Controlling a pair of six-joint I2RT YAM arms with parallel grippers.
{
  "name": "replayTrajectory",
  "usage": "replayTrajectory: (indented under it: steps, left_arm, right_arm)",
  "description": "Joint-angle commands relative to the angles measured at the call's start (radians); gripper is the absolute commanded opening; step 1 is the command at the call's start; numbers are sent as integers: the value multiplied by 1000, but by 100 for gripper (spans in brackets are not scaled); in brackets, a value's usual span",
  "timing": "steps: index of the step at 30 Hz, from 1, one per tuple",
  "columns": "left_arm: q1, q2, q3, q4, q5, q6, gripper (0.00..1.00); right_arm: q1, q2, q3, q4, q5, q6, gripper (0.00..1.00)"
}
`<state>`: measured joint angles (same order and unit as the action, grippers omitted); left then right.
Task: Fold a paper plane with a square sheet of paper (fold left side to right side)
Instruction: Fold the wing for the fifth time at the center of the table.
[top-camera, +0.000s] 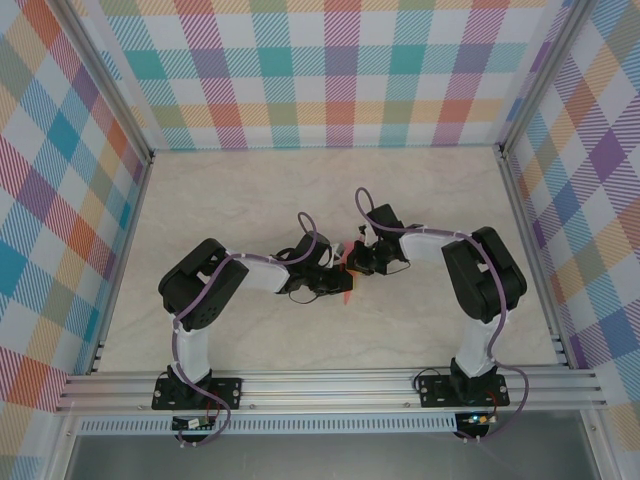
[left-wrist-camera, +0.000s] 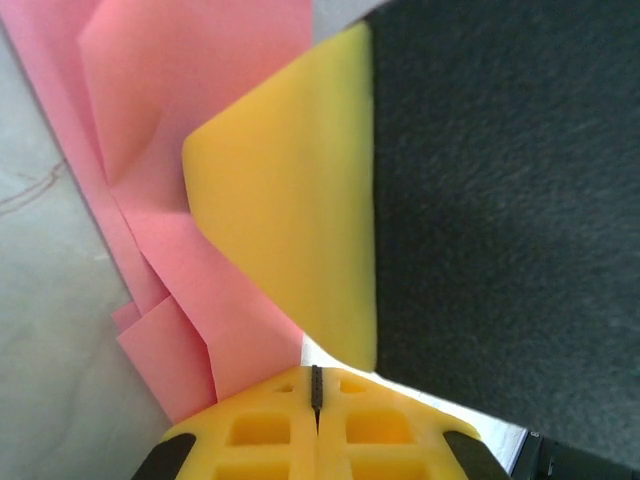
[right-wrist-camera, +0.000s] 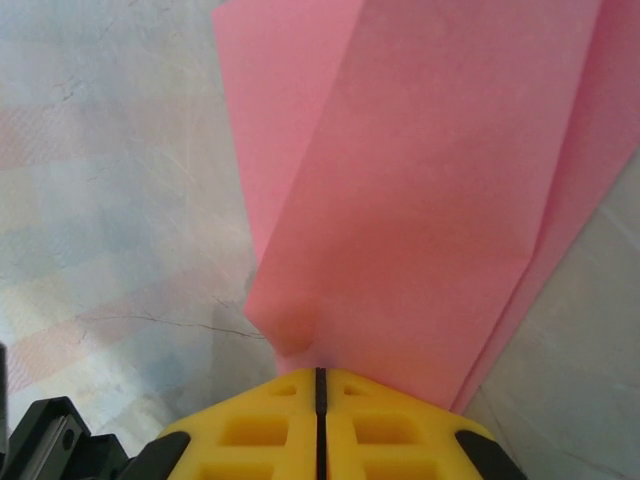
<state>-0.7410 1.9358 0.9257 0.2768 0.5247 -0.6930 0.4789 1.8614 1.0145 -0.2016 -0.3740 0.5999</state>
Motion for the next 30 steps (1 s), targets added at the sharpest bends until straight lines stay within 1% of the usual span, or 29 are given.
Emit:
replayTrajectory:
  steps: [1, 8, 14, 30]
  left_arm:
    - [-1, 38, -32, -134, -32, -14, 0]
    - [-1, 48, -32, -145, -32, -21, 0]
    - [0, 60, -36, -142, -27, -27, 0]
    - [-1, 75, -33, -139, -19, -30, 0]
  right_arm:
    - [-2, 23, 2, 15, 72, -51, 9]
    - [-18, 29, 5, 33, 116, -88, 10]
    - [-53, 51, 26, 44, 115, -104, 10]
    - [-124, 101, 120, 1, 109, -144, 11]
